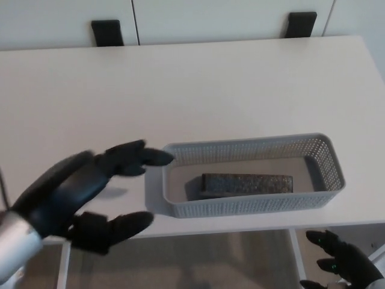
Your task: The robot walks towards a desk on which an eraser is kept on the left hand side and a container is kept on the right hand side. The robot picks up the eraser using its left hand and places it in the container.
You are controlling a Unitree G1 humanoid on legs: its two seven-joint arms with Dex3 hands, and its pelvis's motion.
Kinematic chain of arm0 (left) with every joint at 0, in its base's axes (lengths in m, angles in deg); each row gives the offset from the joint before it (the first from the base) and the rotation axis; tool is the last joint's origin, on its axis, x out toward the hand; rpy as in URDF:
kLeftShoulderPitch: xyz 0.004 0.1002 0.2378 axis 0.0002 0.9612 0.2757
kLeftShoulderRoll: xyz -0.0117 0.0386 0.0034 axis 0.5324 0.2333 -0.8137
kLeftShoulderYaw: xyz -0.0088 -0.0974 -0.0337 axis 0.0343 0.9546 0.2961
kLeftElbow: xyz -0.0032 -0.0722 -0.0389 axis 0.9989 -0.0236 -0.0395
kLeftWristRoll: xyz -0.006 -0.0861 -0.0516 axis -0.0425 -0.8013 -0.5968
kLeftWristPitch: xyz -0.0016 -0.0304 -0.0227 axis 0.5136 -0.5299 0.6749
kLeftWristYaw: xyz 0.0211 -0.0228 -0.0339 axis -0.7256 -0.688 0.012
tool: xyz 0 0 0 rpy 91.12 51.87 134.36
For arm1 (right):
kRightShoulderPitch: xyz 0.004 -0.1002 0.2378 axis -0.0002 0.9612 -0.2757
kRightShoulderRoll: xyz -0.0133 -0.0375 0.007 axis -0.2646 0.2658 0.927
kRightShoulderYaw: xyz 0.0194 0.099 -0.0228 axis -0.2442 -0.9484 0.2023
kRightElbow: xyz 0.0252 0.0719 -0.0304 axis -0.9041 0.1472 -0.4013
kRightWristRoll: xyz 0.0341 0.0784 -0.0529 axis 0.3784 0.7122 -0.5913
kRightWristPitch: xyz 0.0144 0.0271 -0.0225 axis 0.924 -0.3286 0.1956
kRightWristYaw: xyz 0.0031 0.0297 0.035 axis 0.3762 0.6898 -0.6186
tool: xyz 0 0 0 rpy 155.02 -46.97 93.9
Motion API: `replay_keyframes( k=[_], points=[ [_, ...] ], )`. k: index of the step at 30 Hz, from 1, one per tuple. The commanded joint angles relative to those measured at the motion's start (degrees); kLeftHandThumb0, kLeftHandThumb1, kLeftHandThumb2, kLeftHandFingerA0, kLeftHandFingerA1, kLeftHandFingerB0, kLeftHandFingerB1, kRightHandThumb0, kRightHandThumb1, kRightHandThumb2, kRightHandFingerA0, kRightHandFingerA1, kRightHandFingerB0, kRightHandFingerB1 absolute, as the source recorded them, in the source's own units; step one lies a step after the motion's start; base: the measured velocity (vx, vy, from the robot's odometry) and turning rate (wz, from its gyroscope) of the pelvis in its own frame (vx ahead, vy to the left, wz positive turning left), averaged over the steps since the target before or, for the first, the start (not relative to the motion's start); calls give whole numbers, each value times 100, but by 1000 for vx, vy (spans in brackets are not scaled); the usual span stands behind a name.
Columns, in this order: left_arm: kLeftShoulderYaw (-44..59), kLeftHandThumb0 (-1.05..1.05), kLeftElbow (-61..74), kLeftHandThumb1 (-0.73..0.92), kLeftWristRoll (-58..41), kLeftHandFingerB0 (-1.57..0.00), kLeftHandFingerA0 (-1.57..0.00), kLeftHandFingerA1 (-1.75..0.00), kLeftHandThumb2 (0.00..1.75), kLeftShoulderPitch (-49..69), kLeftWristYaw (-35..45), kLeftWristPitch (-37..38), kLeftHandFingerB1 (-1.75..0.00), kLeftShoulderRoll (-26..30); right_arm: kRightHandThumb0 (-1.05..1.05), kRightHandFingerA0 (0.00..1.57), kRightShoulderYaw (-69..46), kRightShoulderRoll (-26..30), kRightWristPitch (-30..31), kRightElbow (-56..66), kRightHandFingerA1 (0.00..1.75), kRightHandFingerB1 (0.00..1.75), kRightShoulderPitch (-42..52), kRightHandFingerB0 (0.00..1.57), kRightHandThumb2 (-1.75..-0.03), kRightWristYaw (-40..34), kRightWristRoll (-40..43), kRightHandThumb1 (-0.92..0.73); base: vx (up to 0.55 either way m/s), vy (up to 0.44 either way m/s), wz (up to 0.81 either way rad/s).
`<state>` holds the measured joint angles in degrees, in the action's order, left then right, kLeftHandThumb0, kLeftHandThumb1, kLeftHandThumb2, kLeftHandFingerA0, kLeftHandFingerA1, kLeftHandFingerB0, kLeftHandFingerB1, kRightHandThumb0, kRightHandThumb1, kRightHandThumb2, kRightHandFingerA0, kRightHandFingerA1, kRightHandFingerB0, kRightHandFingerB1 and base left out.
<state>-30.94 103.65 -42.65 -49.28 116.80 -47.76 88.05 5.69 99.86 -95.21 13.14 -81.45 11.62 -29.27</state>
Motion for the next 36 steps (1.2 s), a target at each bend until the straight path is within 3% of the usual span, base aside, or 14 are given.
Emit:
replay_keyframes(
  k=[1,4,6,8,9,20,24,27,28,29,30,33,34,36],
  points=[
    [4289,-98,658,62,-7950,-17,-50,-58,111,2072,4046,1205,-43,462,-28,14,50,212,-434,-840,48,31,537,8,-58,-56,-113,-57,0,0,0],
    [4421,-105,306,85,-7987,-41,-51,-45,67,2054,4502,907,-46,500,-28,14,15,235,-473,-864,49,31,515,8,-58,-61,-89,-57,0,0,0],
    [4353,-105,171,56,-8085,-28,-59,-55,105,2243,4686,277,-42,572,-28,15,20,245,-419,-862,47,30,493,8,-58,-78,-105,-57,0,0,0],
    [4099,-103,-266,78,-7810,-46,-54,-40,65,2216,5211,188,-41,456,-26,15,-11,222,-380,-855,47,30,484,9,-58,-96,-75,-57,0,0,0],
    [4021,-101,-388,55,-7674,-31,-61,-53,101,2290,5317,152,-40,418,-25,15,-11,228,-392,-860,47,30,494,8,-58,-105,-78,-58,0,0,0],
    [1201,-99,-2523,62,-3632,-59,-78,-43,68,2357,4637,1093,-39,846,-23,14,-164,147,-511,-913,45,29,597,9,-59,-128,88,-57,0,0,0],
    [153,-94,-3861,50,-1957,-59,-75,-54,93,1789,3322,1641,-49,813,-33,16,-218,130,-548,-795,42,29,652,9,-59,-137,140,-60,0,0,0],
    [-528,-96,-4678,67,-735,-63,-74,-49,62,1313,2034,1765,-38,821,-42,16,-213,139,-778,-762,44,29,731,8,-61,-148,134,-60,0,0,0],
    [-598,-96,-4785,50,-644,-59,-69,-58,94,1236,1873,1738,-47,804,-43,16,-224,132,-794,-756,44,28,739,8,-60,-148,147,-60,0,0,0],
    [-722,-100,-5042,67,-447,-62,-74,-54,60,1024,1505,1610,-42,712,-44,16,-245,115,-809,-759,44,27,721,9,-60,-152,169,-61,0,0,0],
    [-779,-97,-5423,49,-348,-53,-61,-64,95,766,1180,1466,-53,586,-44,16,-250,100,-799,-738,44,27,721,8,-60,-168,171,-62,0,0,0],
    [-707,-95,-6700,66,-249,-48,-47,-77,61,-64,311,1266,-62,347,-47,16,-263,100,-809,-697,43,27,683,9,-61,-168,176,-64,0,0,0],
    [-781,-99,-7009,69,-39,-40,-33,-86,63,-223,-94,1533,-69,451,-33,2,-262,116,-840,-665,51,51,700,1,-106,-145,180,-57,0,0,0],
    [-697,-100,-7779,55,248,-27,-15,-73,108,-462,-1457,1587,-74,571,-35,1,-275,93,-905,-527,51,51,823,0,-106,-118,223,-55,0,0,0]
  ],
)
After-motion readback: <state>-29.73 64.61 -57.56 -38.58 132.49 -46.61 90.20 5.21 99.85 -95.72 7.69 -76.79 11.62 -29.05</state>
